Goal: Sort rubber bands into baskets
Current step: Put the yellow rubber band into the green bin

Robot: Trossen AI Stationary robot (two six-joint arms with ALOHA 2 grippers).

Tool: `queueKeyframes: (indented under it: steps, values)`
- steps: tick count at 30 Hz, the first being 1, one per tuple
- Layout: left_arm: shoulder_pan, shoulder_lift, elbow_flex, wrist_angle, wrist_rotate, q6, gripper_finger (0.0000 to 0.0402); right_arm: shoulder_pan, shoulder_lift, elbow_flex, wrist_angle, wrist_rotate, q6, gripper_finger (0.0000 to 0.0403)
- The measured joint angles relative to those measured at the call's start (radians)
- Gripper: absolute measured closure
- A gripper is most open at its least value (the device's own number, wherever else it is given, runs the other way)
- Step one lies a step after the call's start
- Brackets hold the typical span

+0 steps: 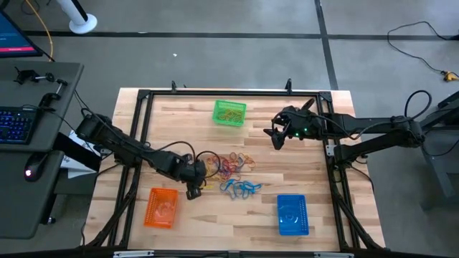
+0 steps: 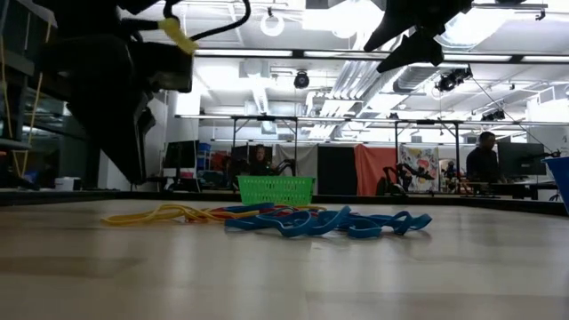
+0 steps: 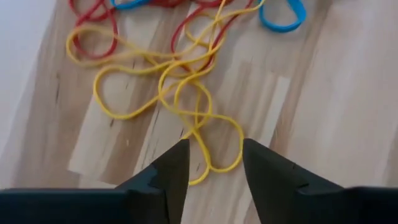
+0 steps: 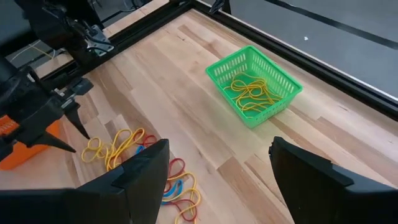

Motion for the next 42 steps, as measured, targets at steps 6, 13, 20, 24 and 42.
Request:
queueKeyframes:
  steps: [6, 13, 20, 24, 42]
  values:
    - [-0.015, 0.077, 0.0, 0.014, 0.002, -0.04, 0.027, 0.0, 0.0, 0.0, 0.001, 0.036, 0.001, 0.0137]
    - [0.008, 0.099, 0.0, -0.01, -0.001, -0.091, 0.027, 0.0, 0.0, 0.0, -0.002, 0.036, 0.004, 0.0137]
    - [0.017, 0.109, 0.0, 0.004, 0.033, -0.086, 0.0271, 0.0, 0.0, 0.0, -0.002, 0.036, 0.005, 0.0137]
    - [0.018, 0.114, 0.002, -0.001, 0.06, -0.089, 0.0278, 0.0, 0.0, 0.0, -0.003, 0.036, 0.005, 0.0137]
    - [0.099, -0.017, 0.087, -0.143, 0.135, -0.022, 0.0401, 0.0, 0.0, 0.0, -0.003, 0.035, 0.005, 0.0137]
